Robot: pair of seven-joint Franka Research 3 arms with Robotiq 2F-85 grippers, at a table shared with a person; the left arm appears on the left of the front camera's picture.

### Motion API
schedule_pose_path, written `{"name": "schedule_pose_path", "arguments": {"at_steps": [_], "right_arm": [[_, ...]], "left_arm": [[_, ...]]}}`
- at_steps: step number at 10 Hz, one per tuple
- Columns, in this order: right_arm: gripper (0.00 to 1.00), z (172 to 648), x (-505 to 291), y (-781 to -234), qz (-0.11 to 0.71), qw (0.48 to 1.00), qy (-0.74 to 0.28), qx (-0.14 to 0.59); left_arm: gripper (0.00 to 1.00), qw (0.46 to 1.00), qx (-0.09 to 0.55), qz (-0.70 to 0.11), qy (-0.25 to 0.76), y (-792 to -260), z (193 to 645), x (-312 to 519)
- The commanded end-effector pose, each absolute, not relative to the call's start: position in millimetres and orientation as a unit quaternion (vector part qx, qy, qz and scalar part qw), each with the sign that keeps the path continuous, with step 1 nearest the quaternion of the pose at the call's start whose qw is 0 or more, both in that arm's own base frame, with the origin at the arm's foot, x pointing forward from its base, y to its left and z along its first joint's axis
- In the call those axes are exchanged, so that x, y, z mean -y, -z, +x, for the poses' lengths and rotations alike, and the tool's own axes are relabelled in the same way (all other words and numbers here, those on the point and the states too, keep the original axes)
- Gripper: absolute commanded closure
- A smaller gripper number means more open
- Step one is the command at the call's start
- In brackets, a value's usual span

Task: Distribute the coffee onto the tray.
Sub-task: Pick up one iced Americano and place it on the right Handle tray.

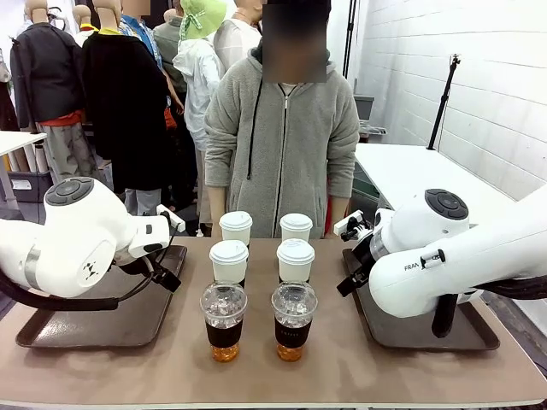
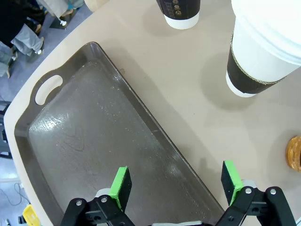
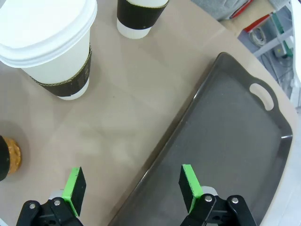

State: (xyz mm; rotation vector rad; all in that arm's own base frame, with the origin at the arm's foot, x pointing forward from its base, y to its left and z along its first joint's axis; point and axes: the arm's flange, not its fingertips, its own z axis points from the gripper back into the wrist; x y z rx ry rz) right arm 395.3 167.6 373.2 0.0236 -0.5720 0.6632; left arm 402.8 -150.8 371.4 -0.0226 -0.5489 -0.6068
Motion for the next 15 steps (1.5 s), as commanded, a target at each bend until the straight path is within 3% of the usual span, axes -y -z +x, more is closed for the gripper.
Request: {"name": "schedule_pose_path", "arguments": {"at_steps": [1,11,15], "right_arm": [[0.00,395.3,-167.6,-373.2,0.011,0.906,-0.321,0.277],[0.00,398.0,-152.3,-469.9,0.017,0.889,-0.337,0.309],[0.00,388.4,-127.6,-488.2,0.090,0.867,-0.354,0.339]], "left_arm": [[0.00,0.917,0.267,-0.011,0.295,-371.4,402.9,150.7],[0.00,0.896,0.314,0.011,0.313,-486.5,402.1,152.0],[0.00,0.869,0.345,-0.041,0.352,-499.3,395.5,131.6]]}}
